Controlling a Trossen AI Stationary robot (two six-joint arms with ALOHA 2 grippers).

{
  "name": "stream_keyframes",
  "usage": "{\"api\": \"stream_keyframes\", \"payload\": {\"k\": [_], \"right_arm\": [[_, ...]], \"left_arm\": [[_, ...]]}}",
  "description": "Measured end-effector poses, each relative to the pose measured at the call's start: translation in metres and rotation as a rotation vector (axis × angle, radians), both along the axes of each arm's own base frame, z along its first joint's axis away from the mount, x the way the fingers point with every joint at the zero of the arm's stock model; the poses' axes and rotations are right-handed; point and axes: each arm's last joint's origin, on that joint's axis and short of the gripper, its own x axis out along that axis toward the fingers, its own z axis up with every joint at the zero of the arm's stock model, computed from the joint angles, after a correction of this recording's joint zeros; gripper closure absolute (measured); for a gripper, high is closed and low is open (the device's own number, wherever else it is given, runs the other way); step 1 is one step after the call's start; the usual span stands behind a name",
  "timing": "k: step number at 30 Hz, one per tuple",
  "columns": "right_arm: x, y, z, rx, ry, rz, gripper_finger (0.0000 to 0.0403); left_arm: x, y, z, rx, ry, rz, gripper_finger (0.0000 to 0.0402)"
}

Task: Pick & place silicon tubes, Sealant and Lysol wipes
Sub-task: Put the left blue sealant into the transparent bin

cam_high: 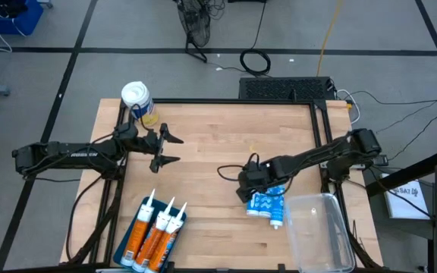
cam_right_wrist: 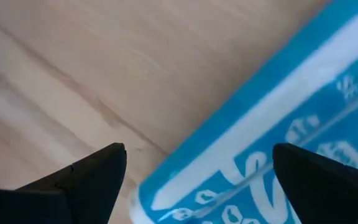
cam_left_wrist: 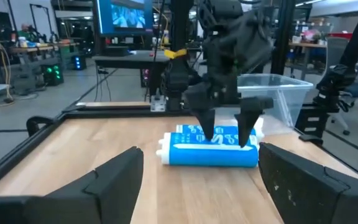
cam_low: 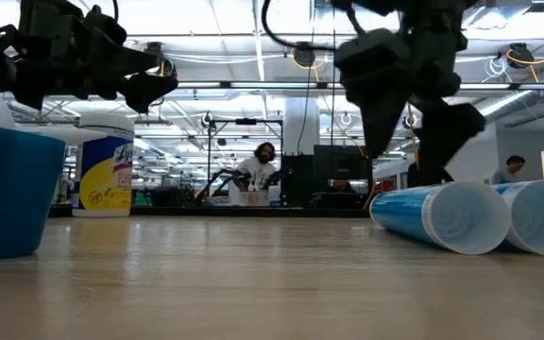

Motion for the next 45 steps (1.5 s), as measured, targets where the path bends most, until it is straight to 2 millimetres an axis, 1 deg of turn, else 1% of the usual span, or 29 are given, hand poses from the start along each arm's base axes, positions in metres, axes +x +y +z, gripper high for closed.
{"api": "stream_keyframes", "payload": {"k": [4,8,15,19,21,23,26,29,30,31,34,37,42,45], "right_arm": [[0.004,0.003,-0.016,0.028,0.091,-0.049,0.0023],[0.007,0.006,-0.029,0.034,0.129,-0.084,0.0023],[0.017,0.006,-0.052,-0.035,0.133,-0.118,0.0023],[0.023,0.007,-0.058,-0.076,0.091,-0.125,0.0031],[0.025,0.008,-0.058,-0.109,0.062,-0.121,0.0046],[0.026,0.007,-0.058,-0.150,0.046,-0.125,0.0069],[0.025,0.005,-0.059,-0.199,0.037,-0.112,0.0117],[0.026,0.005,-0.059,-0.240,0.027,-0.070,0.0174],[0.026,0.004,-0.059,-0.264,0.020,-0.048,0.0193],[0.027,0.004,-0.059,-0.289,0.013,-0.022,0.0201],[0.029,0.002,-0.059,-0.395,-0.012,0.082,0.0200],[0.036,0.000,-0.056,-0.545,-0.072,0.182,0.0200],[0.054,0.001,-0.044,-0.868,-0.216,0.319,0.0200],[0.064,0.001,-0.037,-0.994,-0.335,0.342,0.0200]], "left_arm": [[0.000,0.000,0.000,-0.002,0.002,0.000,0.0085],[0.000,0.000,0.000,0.000,0.002,-0.001,0.0077],[0.000,0.000,0.000,-0.009,0.004,-0.001,0.0077],[0.000,0.000,0.000,-0.009,0.005,-0.001,0.0083],[0.000,0.000,0.000,-0.010,0.005,-0.001,0.0087],[0.000,0.000,0.000,-0.011,0.005,-0.001,0.0089],[0.000,0.000,0.000,-0.014,0.005,-0.001,0.0091],[0.000,0.000,0.000,-0.032,0.008,-0.001,0.0091],[0.000,0.000,0.000,-0.035,0.008,-0.001,0.0091],[0.000,0.000,0.000,-0.035,0.008,-0.001,0.0092],[0.000,0.000,0.000,-0.036,0.009,-0.001,0.0091],[0.000,0.000,0.000,-0.038,0.008,-0.001,0.0091],[0.000,0.000,0.000,-0.029,0.007,-0.001,0.0092],[0.000,0.000,0.000,0.001,0.001,0.000,0.0091]]}}
